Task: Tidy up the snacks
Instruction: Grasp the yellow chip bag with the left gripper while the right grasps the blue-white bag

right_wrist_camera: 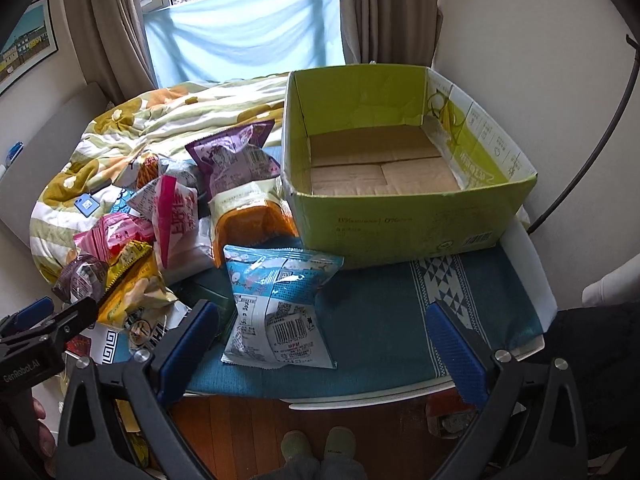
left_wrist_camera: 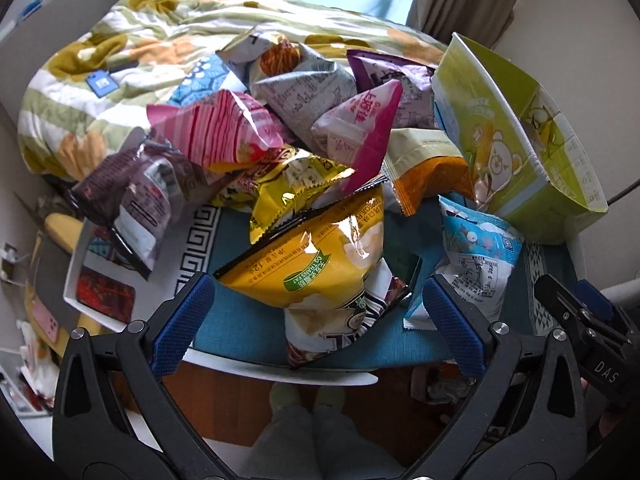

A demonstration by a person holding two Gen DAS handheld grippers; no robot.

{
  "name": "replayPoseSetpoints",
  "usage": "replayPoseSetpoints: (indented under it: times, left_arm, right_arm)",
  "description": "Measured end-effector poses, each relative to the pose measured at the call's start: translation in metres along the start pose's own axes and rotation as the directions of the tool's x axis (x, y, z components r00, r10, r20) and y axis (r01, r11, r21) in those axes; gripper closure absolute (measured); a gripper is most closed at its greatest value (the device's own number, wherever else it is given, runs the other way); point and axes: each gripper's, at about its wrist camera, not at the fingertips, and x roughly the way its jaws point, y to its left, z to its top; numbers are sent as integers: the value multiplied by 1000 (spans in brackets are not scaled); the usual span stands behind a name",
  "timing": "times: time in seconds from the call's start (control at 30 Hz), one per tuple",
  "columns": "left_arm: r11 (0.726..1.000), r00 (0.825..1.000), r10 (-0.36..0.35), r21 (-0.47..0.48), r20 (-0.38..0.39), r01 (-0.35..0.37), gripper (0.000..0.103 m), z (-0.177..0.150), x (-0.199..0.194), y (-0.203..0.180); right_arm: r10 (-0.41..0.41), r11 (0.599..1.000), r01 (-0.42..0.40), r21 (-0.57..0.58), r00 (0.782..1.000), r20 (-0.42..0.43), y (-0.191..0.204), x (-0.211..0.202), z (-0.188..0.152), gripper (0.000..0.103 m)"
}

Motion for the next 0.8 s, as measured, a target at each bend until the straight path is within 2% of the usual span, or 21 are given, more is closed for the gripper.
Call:
replayPoseSetpoints:
  times: [0.07, 0.33, 0.47, 0.6, 0.73, 0.8]
  left_arm:
    - [1000, 1000, -8, -28, -4, 8, 0, -3, 12, 2]
    - [999, 999, 14, -41, -33, -15, 2, -12, 45, 0]
    - [998, 999, -20, -62, -49, 17, 17, -16, 53, 4]
    - [996, 997, -65, -56, -52, 62, 49, -19, 53, 2]
    - [998, 997, -55, -12, -46, 55, 54, -21, 49, -6]
    - [998, 998, -56, -2, -40, 55, 57, -23, 47, -7]
  right_arm:
    - [19, 1000, -19, 2, 1000, -23, 0, 15, -4, 0]
    - [90, 996, -89, 15, 992, -94, 1, 62, -9, 0]
    - [113, 994, -112, 18, 987, -117, 3, 75, -12, 0]
    - [125, 992, -125, 9, 984, -129, 5, 84, -12, 0]
    - [134, 991, -136, -1, 981, -140, 6, 90, -11, 1]
    - [139, 990, -141, -8, 980, -145, 8, 92, -11, 5]
